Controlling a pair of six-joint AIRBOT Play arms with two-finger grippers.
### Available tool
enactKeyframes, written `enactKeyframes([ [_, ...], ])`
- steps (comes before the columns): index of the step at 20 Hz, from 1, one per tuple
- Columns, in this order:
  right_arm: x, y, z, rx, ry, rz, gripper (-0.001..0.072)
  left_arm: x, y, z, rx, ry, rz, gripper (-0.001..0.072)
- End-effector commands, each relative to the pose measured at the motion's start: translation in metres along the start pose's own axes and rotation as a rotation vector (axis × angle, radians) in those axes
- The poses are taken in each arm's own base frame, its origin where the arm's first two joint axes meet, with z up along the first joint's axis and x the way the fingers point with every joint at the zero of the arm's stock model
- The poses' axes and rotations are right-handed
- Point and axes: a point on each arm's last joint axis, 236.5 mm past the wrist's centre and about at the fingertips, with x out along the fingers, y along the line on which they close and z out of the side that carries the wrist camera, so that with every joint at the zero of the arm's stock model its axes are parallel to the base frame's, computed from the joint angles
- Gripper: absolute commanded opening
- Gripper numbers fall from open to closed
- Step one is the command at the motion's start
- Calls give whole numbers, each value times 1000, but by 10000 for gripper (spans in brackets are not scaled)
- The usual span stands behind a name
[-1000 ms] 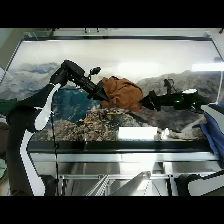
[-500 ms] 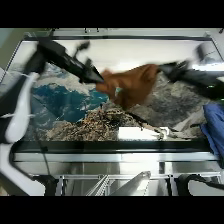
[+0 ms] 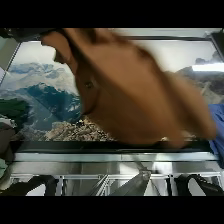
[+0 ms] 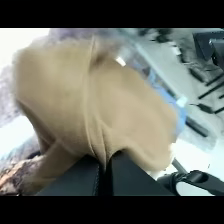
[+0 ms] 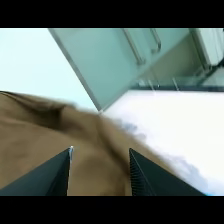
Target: Fold the shirts.
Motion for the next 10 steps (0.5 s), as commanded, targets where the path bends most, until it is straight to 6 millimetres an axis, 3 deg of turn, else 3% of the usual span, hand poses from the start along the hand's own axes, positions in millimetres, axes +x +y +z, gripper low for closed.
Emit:
enactKeyframes([
  [1,42,-66,-43,61,110,-125,414,24,61,-16,-87,43,90,29],
  [3,63,-116,-83,167,192,-166,415,61,127,-48,-207,134,138,32],
  [4,68,-137,-102,221,225,-181,414,80,161,-68,-260,186,162,234],
  [6,71,-162,-127,293,273,-192,415,105,212,-102,-398,260,158,720],
  [8,66,-168,-135,332,297,-184,414,109,250,-135,-514,356,143,714],
  [10,54,-181,-136,353,309,-236,414,96,266,-165,-616,471,94,713],
])
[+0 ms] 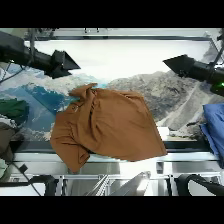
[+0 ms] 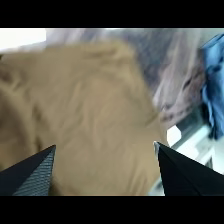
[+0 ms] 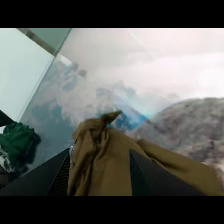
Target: Fold the shirts.
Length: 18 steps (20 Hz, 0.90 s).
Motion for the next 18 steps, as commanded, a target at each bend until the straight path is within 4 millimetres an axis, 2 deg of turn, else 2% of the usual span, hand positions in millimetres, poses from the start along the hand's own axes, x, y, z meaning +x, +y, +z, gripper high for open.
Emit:
enactKeyframes([
  [1,-6,-38,-13,75,56,-84,416,10,63,-39,-180,229,-43,712],
  [2,-11,-55,-22,95,92,-145,416,4,72,-49,-230,269,-55,708],
  [4,-19,-86,-43,122,174,-245,416,-4,88,-62,-304,268,-60,533],
  [6,-18,-101,-56,143,215,-275,416,-10,110,-77,-369,250,-24,517],
  [8,-11,-116,-66,212,234,-280,416,-16,140,-88,-440,209,36,517],
  [10,-3,-132,-84,282,276,-283,415,-15,157,-102,-512,208,40,516],
  [13,2,-141,-108,340,350,-261,414,-23,170,-153,-595,345,70,517],
  [15,-1,-138,-115,358,380,-238,415,-32,172,-191,-646,411,108,517],
  [16,-3,-136,-117,362,389,-227,414,-37,173,-207,-664,418,133,517],
  [18,-8,-132,-119,366,407,-205,414,-46,180,-222,-686,348,196,517],
])
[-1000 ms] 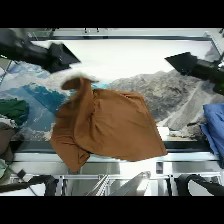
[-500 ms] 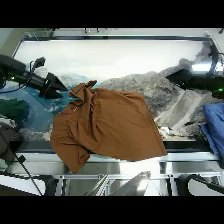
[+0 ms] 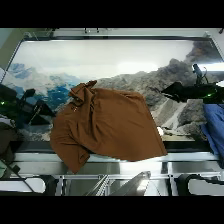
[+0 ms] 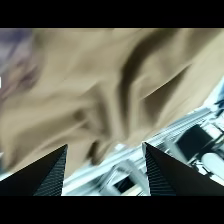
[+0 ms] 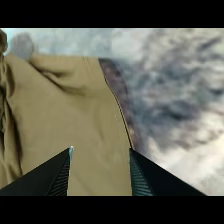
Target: Fold the shirts.
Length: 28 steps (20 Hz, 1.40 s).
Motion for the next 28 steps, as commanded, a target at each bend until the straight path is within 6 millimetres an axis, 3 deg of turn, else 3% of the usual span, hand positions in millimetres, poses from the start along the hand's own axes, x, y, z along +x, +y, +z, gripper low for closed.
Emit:
enactKeyframes([
  [1,-2,1,-15,1,67,38,413,-1,42,-29,-81,-74,97,517],
  [4,-4,5,-21,-6,91,55,413,0,82,-62,-189,-92,220,518],
  [6,-4,5,-21,-13,90,57,399,12,88,-76,-223,-82,211,518],
  [10,-5,10,-24,-31,102,77,383,37,99,-82,-233,-68,207,517],
  [11,-5,11,-25,-33,105,80,383,42,93,-79,-215,-66,172,518],
  [13,-5,11,-25,-40,105,80,383,50,65,-64,-150,-81,26,515],
  [14,-5,11,-25,-40,105,81,383,54,56,-59,-128,-80,-23,464],
  [15,-5,11,-25,-40,107,82,383,57,56,-55,-124,-71,-19,433],
  [18,-7,20,-27,-43,113,116,383,67,62,-43,-112,-54,13,432],
  [22,-11,26,-27,-59,108,121,383,79,65,-43,-108,9,5,432],
  [25,-12,28,-27,-63,109,124,383,78,65,-45,-45,12,0,432],
  [28,-13,29,-28,-64,113,126,383,60,76,-41,-37,-60,-29,431],
])
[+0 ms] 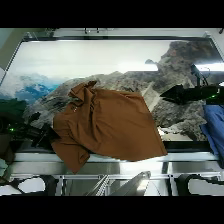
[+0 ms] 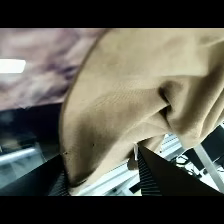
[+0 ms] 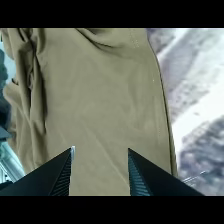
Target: Fold the shirts.
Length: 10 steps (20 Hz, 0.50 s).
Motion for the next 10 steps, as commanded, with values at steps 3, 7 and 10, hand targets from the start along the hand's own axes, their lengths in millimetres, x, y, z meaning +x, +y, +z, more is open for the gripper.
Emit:
enactKeyframes([
  [3,-1,2,-1,-6,5,5,383,-36,38,12,-80,-161,-80,431],
  [7,-1,14,9,-18,-38,55,383,-39,35,19,-110,-206,-244,431],
  [10,-2,23,16,-19,-69,95,383,-21,16,21,-21,-164,-232,430],
])
